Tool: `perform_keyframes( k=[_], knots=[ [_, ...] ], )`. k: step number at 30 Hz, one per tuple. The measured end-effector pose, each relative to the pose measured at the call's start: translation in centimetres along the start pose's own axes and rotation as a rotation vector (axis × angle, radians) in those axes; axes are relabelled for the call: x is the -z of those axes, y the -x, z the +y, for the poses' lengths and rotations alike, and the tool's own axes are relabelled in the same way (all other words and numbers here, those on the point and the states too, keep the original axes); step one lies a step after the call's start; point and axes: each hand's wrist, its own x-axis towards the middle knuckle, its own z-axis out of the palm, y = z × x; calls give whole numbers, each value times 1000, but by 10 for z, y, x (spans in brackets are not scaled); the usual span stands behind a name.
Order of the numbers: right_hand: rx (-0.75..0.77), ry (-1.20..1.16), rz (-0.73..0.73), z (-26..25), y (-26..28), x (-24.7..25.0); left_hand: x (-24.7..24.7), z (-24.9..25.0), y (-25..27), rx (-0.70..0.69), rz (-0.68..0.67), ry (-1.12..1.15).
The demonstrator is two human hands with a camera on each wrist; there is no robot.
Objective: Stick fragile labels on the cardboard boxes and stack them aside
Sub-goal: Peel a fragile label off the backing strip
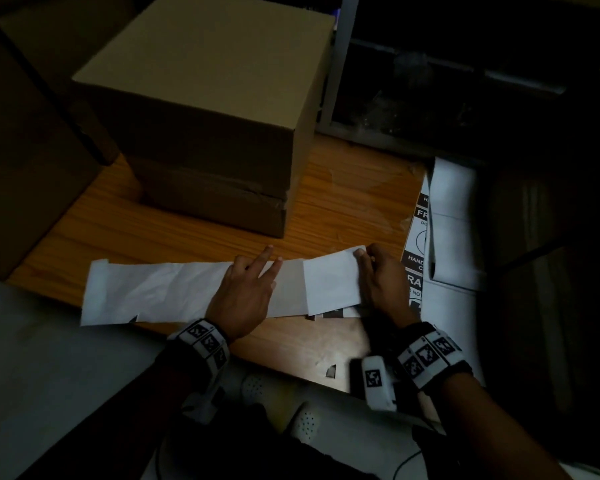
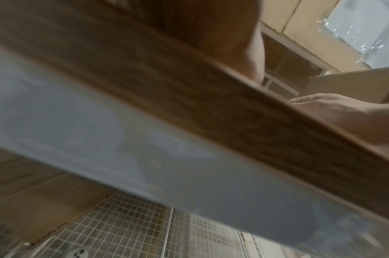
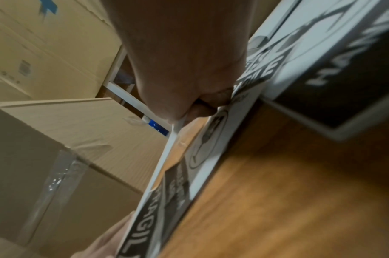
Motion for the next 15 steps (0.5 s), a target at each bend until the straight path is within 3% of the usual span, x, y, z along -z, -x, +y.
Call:
perform_keyframes(
  k=[15],
  knots=[
    [-2, -15, 27, 9, 5, 17, 0, 1, 1, -8, 24, 29]
  ],
)
